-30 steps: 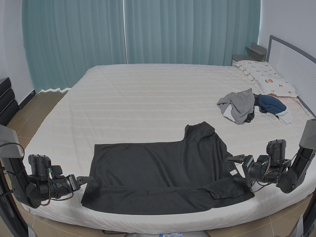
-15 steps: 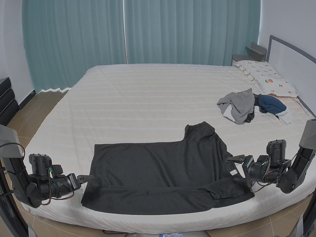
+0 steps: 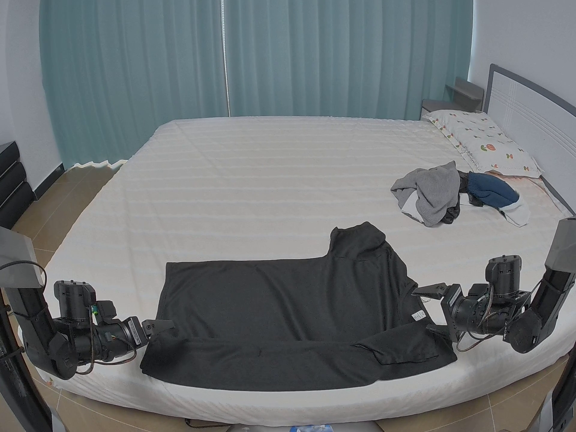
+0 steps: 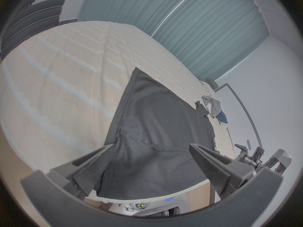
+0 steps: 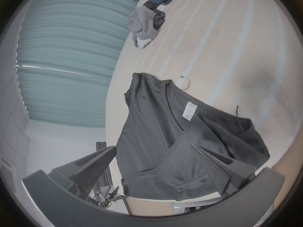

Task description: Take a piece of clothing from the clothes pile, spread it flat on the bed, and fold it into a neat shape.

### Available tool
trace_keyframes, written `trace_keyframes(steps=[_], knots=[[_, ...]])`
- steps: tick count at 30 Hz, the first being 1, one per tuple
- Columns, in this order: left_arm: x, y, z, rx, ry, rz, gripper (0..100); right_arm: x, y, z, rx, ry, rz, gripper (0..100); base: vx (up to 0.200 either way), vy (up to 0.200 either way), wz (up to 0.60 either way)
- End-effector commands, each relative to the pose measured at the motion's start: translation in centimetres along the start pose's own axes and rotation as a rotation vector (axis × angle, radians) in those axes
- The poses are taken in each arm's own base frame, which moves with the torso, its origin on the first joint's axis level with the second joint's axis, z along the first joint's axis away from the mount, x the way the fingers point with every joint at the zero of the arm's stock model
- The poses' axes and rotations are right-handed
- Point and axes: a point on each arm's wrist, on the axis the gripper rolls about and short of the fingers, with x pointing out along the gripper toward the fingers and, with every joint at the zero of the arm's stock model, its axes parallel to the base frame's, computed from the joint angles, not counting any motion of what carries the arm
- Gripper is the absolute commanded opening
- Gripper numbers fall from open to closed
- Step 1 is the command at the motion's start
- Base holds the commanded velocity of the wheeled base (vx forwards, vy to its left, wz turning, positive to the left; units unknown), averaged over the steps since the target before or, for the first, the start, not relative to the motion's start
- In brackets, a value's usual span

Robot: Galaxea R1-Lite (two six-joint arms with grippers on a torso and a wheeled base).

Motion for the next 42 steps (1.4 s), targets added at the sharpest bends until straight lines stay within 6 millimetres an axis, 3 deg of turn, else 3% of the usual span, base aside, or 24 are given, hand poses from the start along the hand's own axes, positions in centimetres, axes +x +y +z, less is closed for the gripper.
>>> trace_keyframes(steps=[1,14,20,28,36,42], knots=[[0.1,-0.2,-0.1,0.006,0.005,-0.004,100,0.1,0.0,-0.1,-0.001,0.003,-0.002,100,0.000,0.000,0.00],[0.2,-0.6,0.3,-0.031,-0.055,-0.033,100,0.1,0.0,-0.1,-0.003,0.005,0.000,100,0.000,0.000,0.00],[0.5,-0.5,0.4,-0.025,-0.070,-0.036,100,0.0,0.1,-0.1,-0.003,0.003,0.001,100,0.200,0.000,0.00],[0.7,-0.6,1.1,-0.018,-0.121,-0.019,100,0.0,0.1,-0.2,-0.005,0.004,0.003,100,0.000,0.000,0.00],[3.0,-0.5,3.3,-0.013,-0.194,-0.004,100,0.0,0.1,-0.2,-0.005,0.004,0.003,100,0.000,0.000,0.00],[6.6,0.2,5.8,-0.004,-0.210,0.000,100,0.0,0.1,-0.2,-0.005,0.005,0.002,100,0.000,0.000,0.00]])
